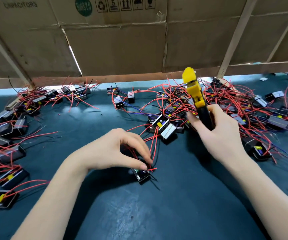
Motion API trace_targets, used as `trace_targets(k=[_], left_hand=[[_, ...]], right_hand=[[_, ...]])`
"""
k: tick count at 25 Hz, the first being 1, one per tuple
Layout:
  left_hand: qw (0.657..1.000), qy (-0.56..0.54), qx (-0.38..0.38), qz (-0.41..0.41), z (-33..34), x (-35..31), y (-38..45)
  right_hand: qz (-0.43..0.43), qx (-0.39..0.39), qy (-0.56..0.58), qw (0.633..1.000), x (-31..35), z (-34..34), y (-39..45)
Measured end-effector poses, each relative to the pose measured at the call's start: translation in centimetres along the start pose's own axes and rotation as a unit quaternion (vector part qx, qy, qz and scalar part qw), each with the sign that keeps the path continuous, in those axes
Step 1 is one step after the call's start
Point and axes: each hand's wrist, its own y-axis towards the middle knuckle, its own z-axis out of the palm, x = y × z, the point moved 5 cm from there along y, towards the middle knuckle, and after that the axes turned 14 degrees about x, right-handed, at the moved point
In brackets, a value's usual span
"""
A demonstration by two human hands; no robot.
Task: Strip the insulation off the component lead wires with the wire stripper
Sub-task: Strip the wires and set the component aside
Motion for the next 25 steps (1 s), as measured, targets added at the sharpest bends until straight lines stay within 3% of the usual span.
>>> trace_targets(k=[6,15,19,25], left_hand=[[0.998,-0.022,0.054,-0.022,0.9,0.6,0.4],[0.977,-0.097,-0.188,-0.04,-1.5,1.3,0.1],[0.961,-0.142,-0.23,-0.053,-1.7,1.6,0.1],[0.955,-0.165,-0.233,-0.074,-1.2,1.5,0.6]], right_hand=[[-0.063,0.01,-0.115,0.991,0.4,-0.1,0.0],[-0.09,-0.033,-0.309,0.946,1.0,0.4,-0.2],[-0.087,-0.036,-0.324,0.941,1.0,1.0,-0.1],[-0.106,-0.037,-0.314,0.943,1.3,1.4,-0.1]])
